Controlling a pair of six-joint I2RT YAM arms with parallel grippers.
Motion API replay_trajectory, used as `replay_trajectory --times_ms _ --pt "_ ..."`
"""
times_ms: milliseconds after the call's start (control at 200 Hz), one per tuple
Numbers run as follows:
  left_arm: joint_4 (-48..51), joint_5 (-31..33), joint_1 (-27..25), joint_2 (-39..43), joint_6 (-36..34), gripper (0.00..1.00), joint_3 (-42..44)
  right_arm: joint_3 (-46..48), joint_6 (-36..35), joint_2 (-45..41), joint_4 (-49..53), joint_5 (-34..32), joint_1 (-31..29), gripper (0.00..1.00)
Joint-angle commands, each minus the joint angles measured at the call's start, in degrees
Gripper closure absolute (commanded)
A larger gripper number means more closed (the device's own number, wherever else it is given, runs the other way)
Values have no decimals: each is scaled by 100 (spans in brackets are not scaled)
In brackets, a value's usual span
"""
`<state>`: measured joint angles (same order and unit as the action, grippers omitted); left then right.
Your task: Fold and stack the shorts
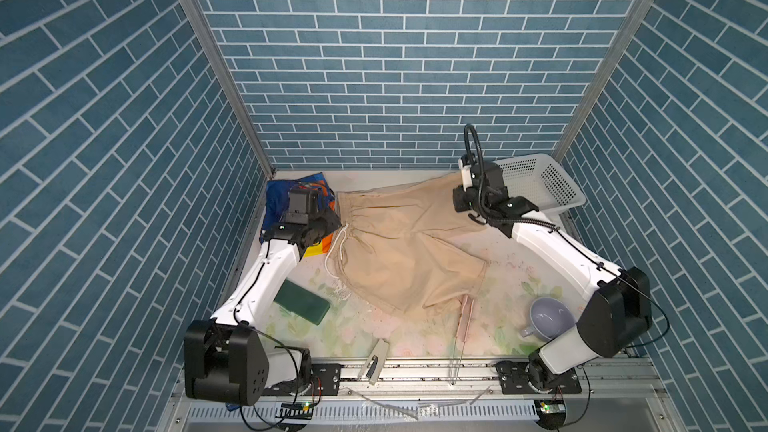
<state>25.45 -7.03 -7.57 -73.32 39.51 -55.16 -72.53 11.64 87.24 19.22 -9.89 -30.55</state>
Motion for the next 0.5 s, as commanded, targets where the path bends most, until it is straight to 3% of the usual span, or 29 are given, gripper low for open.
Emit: replay_trajectory --times_ms 0,120,190,250,495 --pt "175 -139 -59 131 -95 45 455 729 685 -318 947 129 102 83" --pt "111 -187 -77 88 -70 44 776 1223 979 -505 1307 410 225 75" --pt "94 -169 -103 39 -60 40 868 1456 1112 -492 1292 664 378 52" --pt "76 -124 -138 -16 -62 37 920 1602 1235 -410 1210 842 505 41" --pt "-101 -55 -192 -211 -40 35 1177 1682 1478 251 963 1355 749 38"
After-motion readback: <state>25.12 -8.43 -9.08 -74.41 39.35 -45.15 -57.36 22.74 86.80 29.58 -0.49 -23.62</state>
